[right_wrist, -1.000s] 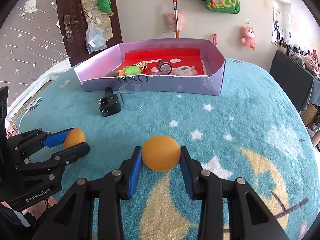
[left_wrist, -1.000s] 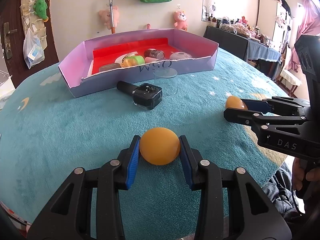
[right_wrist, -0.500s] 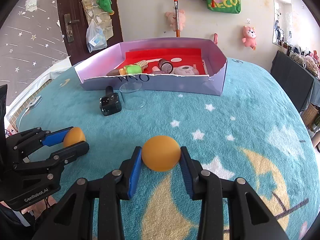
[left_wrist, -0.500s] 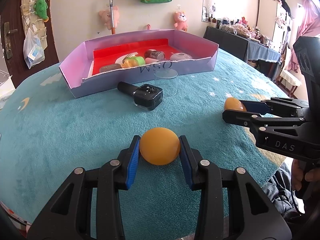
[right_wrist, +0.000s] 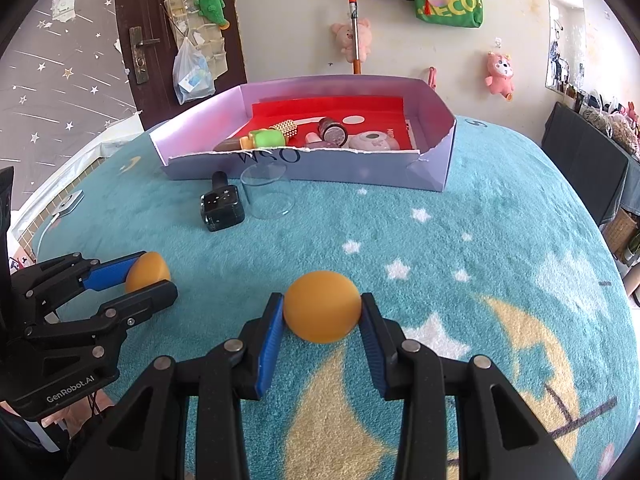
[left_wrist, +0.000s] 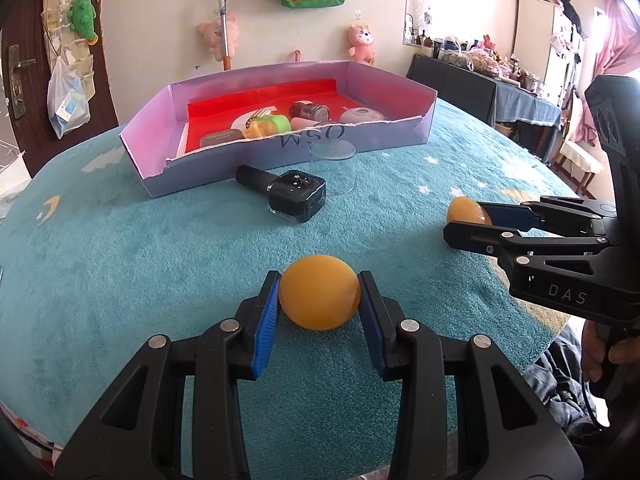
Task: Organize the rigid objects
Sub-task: 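Lift both held orange sponges up off the blanket, then carry both sponges into the pink box and lower them onto the red liner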
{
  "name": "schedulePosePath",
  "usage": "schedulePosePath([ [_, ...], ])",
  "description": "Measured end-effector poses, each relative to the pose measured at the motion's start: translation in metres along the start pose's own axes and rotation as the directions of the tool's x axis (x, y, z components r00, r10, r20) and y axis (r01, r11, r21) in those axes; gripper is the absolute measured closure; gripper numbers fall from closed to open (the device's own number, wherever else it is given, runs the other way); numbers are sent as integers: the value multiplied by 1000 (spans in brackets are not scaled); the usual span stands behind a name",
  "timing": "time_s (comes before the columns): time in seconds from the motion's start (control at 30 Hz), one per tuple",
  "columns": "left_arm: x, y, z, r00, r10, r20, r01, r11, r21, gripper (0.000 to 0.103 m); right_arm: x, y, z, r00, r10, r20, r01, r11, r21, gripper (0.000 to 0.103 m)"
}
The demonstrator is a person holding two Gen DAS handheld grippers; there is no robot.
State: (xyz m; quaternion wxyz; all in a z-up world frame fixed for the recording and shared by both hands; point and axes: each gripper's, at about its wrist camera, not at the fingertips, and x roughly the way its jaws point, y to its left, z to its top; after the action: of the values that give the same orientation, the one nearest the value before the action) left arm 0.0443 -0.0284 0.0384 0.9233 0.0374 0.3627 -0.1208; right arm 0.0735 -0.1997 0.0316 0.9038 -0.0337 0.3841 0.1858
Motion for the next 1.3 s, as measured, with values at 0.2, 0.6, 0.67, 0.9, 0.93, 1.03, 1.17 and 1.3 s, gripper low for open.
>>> schedulePosePath([
  [0.2, -4, 2, 5, 1000, 2, 12, -2, 1000, 1, 67, -6, 0, 6, 1000, -4, 13, 4, 1000, -5, 63],
  [0.6, -17, 5, 34, 998, 6, 68, -6, 1000, -3, 67, -22, -4, 39, 998, -18, 57, 20, 999, -28, 63],
  [0.67, -18, 7, 39, 997, 5, 73, -5, 1000, -6, 67, -22, -6, 46, 998, -18, 64, 20, 999, -30, 63],
  [0.9, -19, 16, 70, 995, -8, 95, 8, 1000, 1, 67, -18, -15, 83, 997, 0, 83, 2, 1000, -19, 63],
  [0.93, -18, 18, 79, 995, -16, 100, 16, 1000, 3, 67, -17, -16, 89, 996, 3, 88, -1, 1000, -20, 63],
  [1.03, -7, 25, 101, 995, -41, 96, 41, 999, 5, 67, -8, -23, 114, 995, 7, 99, -5, 1000, -28, 63],
  [1.17, 20, 38, 134, 997, -46, 64, 45, 999, 18, 67, 17, -35, 150, 997, 19, 70, -17, 999, -36, 63],
  [1.3, 54, 54, 165, 999, -37, 7, 37, 999, 36, 67, 57, -47, 182, 1000, 29, -11, -30, 999, -35, 63],
])
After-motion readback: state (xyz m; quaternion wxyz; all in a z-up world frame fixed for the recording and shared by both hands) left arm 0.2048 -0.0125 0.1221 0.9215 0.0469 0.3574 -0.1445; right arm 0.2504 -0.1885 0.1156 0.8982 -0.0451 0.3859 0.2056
